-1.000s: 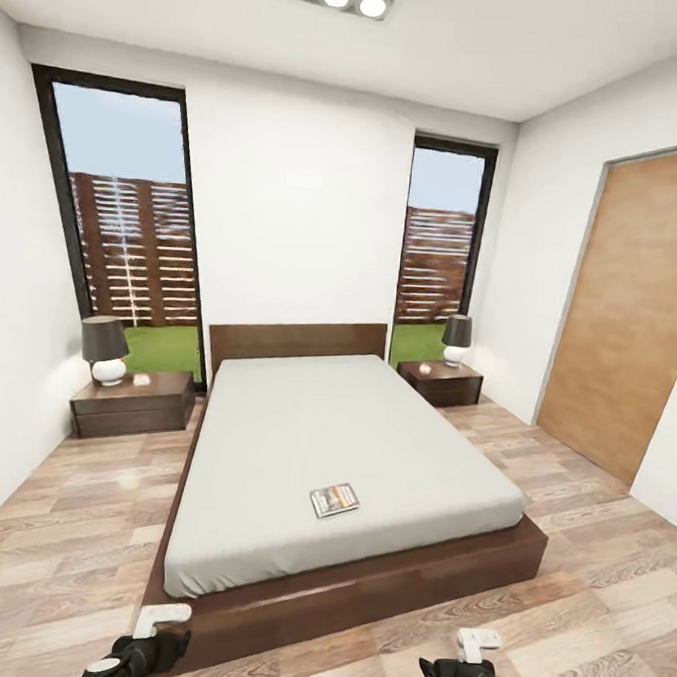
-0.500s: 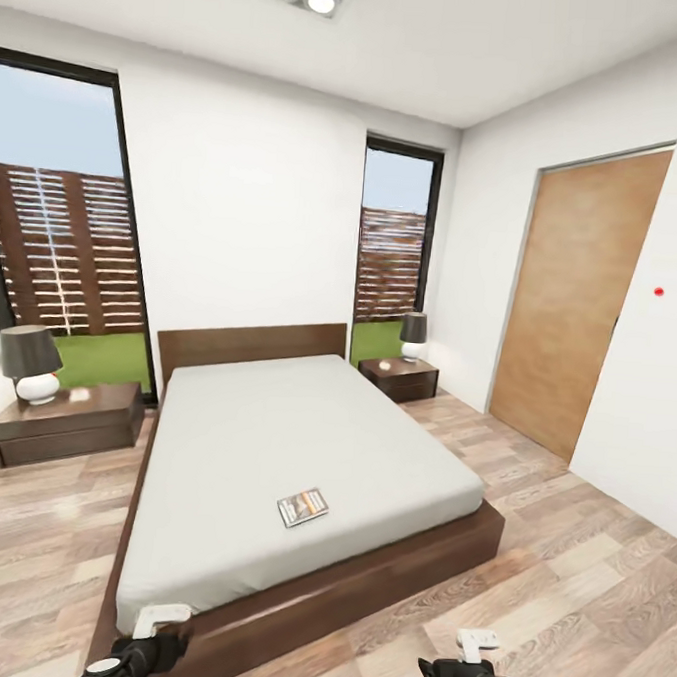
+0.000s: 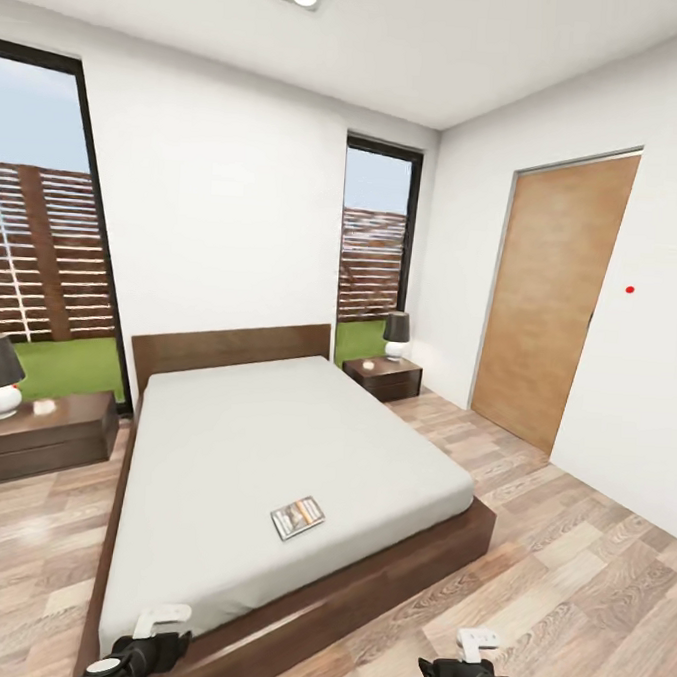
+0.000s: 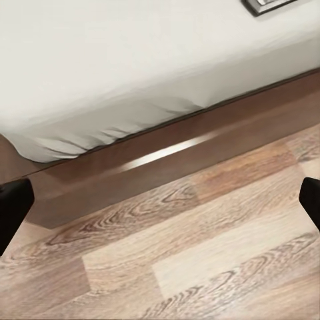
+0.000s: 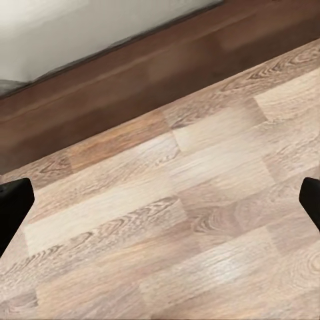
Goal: In the bedroom, move the book from the bed onto either nightstand, and place the two sandals side by side next to the bed.
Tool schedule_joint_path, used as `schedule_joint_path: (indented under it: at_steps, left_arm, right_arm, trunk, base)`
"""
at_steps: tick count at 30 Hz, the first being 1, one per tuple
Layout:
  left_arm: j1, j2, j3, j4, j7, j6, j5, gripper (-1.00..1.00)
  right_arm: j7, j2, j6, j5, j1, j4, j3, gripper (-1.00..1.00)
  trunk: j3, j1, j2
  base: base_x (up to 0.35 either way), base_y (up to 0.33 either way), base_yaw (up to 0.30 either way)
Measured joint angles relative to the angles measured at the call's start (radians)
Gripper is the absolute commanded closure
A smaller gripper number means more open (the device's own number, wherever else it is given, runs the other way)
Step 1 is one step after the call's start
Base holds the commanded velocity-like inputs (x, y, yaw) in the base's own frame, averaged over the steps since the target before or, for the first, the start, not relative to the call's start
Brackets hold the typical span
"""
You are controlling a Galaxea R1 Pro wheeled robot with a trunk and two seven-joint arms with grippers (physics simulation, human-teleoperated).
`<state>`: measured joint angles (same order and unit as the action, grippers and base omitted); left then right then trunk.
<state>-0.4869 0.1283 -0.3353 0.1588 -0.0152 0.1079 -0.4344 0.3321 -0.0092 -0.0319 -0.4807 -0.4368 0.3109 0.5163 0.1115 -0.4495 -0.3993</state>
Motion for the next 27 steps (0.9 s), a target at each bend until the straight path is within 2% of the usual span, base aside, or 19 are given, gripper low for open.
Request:
schedule_joint_path:
  at_steps: [9, 27]
  left_arm:
    - [0.001, 0.000, 0.000, 0.000, 0.000, 0.000, 0.000, -1.00]
    - [0.001, 0.000, 0.000, 0.000, 0.000, 0.001, 0.000, -1.00]
  right_arm:
    - [0.000, 0.000, 0.000, 0.000, 0.000, 0.000, 0.000, -1.00]
    - [0.000, 0.000, 0.000, 0.000, 0.000, 0.000, 0.000, -1.00]
  trunk:
    - [0.000, 0.000, 0.000]
    - [0.000, 0.000, 0.000]
  base:
    - [0.119, 0.082, -0.012]
    - [0.282, 0.104, -0.015]
